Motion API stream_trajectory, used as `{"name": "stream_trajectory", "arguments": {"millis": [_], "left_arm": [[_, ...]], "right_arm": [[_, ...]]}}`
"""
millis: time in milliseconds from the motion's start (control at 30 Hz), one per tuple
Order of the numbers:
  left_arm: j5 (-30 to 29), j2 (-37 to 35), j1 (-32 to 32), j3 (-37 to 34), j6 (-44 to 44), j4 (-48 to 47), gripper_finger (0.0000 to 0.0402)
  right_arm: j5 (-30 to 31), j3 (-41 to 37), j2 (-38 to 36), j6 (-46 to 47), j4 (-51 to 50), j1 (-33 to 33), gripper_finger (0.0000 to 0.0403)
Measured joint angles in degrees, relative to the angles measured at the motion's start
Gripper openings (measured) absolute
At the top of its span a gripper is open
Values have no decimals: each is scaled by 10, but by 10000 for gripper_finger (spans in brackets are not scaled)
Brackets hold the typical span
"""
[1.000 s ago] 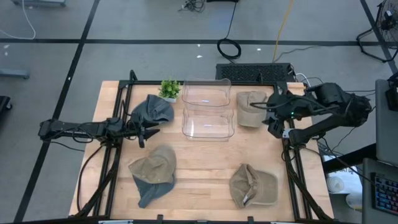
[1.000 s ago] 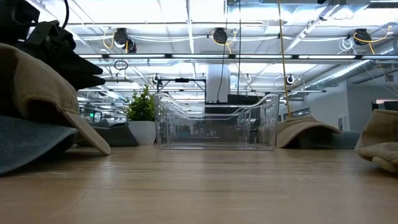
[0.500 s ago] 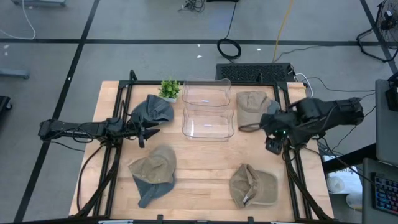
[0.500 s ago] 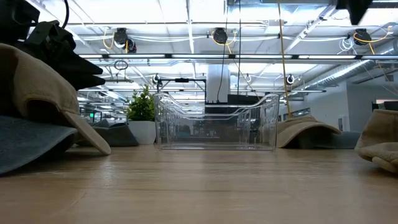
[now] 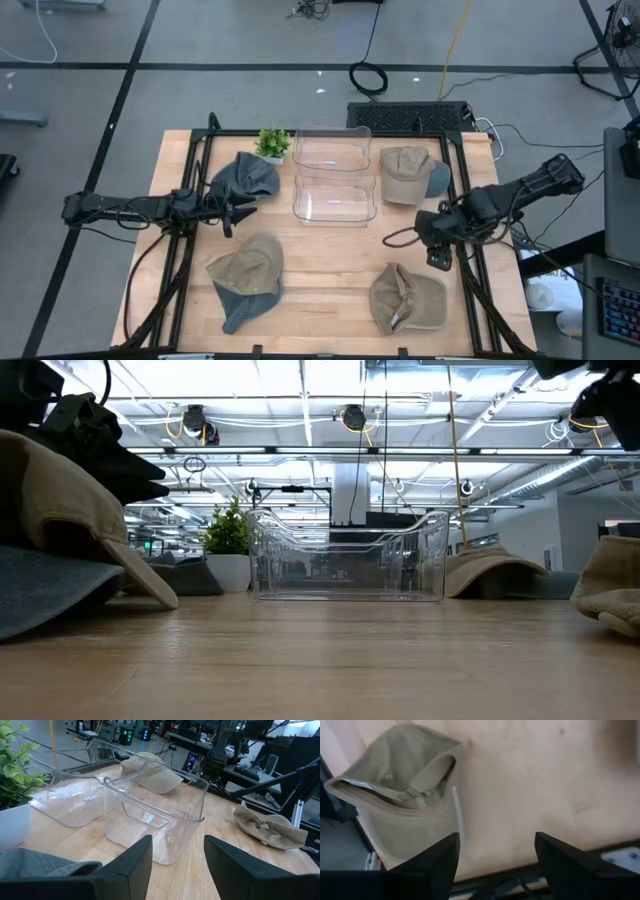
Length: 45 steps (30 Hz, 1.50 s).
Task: Pick & Place hat
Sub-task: Put the bottom right brown cap into the bottom transparent bin
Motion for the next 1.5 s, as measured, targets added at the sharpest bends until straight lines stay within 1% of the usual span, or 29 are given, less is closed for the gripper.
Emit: {"name": "stream_trajectory", "arguments": {"millis": [233,367,567,700,900,1100,1500], "left_arm": [[0,0,0,0,0,0,187],[0,0,0,0,0,0,186],[0,0,0,0,0,0,187],[0,0,0,0,0,0,187],[0,0,0,0,0,0,186],[0,0,0,0,0,0,186],[0,0,0,0,0,1,186]], "right_arm": [[-21,-89,-18,24,101,17,249],[-57,-131,-21,44,154,17,249],[-75,-177,-20,67,202,17,249],[-75,-199,-20,82,223,23,249],[-93,-231,-20,115,280,50,249],[-95,-260,-15,137,322,70,249],[-89,-310,5,141,416,74,249]]}}
